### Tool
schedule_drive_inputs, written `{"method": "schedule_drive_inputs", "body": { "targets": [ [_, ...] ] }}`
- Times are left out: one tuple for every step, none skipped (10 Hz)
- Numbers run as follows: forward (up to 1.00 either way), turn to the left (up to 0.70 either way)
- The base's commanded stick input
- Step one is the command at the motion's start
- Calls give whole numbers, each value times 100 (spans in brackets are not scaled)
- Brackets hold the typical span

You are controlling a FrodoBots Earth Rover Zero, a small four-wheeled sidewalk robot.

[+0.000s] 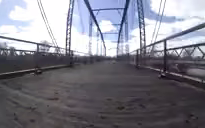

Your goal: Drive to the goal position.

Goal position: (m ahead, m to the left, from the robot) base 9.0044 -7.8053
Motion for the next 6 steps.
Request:
{"method": "schedule_drive_inputs", "body": {
  "targets": [
    [100, -5],
    [100, -2],
    [100, -23],
    [100, -27],
    [100, -27],
    [100, -27]
  ]
}}
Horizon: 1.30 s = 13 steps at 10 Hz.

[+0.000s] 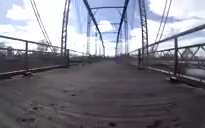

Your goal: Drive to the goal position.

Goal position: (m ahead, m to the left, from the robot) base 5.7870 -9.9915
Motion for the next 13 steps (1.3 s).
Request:
{"method": "schedule_drive_inputs", "body": {
  "targets": [
    [100, -27],
    [100, -27],
    [100, -3],
    [100, 0],
    [100, 0],
    [100, 0],
    [100, -22],
    [100, -27],
    [100, -13],
    [100, 0],
    [100, 0],
    [100, 0],
    [100, 0]
  ]
}}
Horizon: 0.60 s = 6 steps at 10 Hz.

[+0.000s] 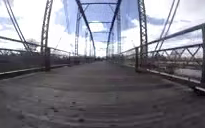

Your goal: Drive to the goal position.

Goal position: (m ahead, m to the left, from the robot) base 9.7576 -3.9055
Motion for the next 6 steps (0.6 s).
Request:
{"method": "schedule_drive_inputs", "body": {
  "targets": [
    [100, 0],
    [100, 0],
    [100, -27],
    [100, -16],
    [100, 0],
    [100, 0]
  ]
}}
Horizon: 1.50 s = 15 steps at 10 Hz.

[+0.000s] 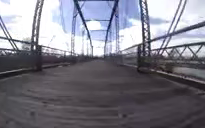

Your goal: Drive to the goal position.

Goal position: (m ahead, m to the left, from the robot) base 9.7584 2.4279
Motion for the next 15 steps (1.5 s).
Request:
{"method": "schedule_drive_inputs", "body": {
  "targets": [
    [100, 0],
    [100, 0],
    [100, 0],
    [100, -18],
    [100, -27],
    [100, -27],
    [100, 0],
    [100, 0],
    [100, 0],
    [100, 0],
    [100, 0],
    [100, 0],
    [100, 0],
    [100, 0],
    [100, 0]
  ]
}}
